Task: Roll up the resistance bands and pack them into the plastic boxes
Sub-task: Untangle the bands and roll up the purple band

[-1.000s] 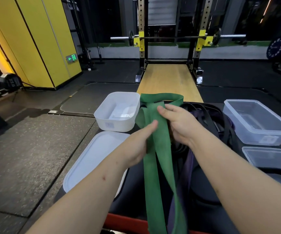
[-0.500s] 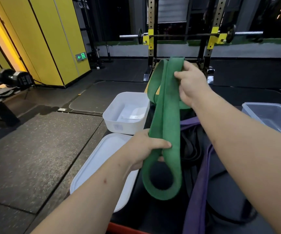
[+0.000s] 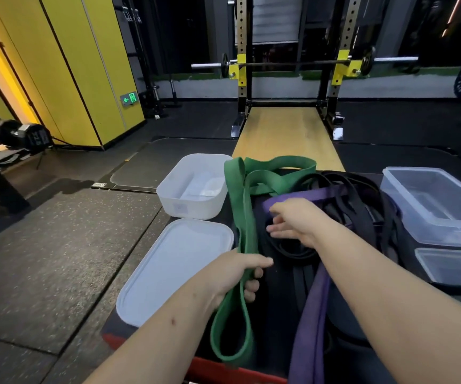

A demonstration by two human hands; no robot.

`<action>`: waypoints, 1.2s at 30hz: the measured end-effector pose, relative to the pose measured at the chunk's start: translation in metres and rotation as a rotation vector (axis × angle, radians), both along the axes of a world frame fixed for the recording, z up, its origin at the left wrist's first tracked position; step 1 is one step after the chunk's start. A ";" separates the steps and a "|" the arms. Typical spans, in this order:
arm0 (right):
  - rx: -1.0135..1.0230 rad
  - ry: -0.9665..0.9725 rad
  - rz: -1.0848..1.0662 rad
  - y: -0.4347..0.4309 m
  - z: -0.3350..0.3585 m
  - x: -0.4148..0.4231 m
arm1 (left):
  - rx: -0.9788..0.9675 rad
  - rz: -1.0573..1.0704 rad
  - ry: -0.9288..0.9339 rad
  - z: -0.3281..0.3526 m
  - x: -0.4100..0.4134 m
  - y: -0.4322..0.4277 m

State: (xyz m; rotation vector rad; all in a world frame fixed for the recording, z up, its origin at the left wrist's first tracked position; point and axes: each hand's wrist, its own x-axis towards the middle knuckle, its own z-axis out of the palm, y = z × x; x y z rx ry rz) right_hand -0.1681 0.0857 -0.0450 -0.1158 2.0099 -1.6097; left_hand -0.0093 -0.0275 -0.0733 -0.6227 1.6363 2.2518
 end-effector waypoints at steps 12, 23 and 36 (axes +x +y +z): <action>-0.172 -0.315 0.186 0.004 0.012 0.054 | -0.028 -0.100 0.171 0.025 0.028 0.006; -0.528 0.491 -0.298 0.005 0.050 0.007 | -0.063 0.023 0.250 0.027 0.023 0.020; 0.023 0.202 -0.007 0.022 -0.026 0.002 | -0.171 -0.068 0.134 0.013 0.029 0.021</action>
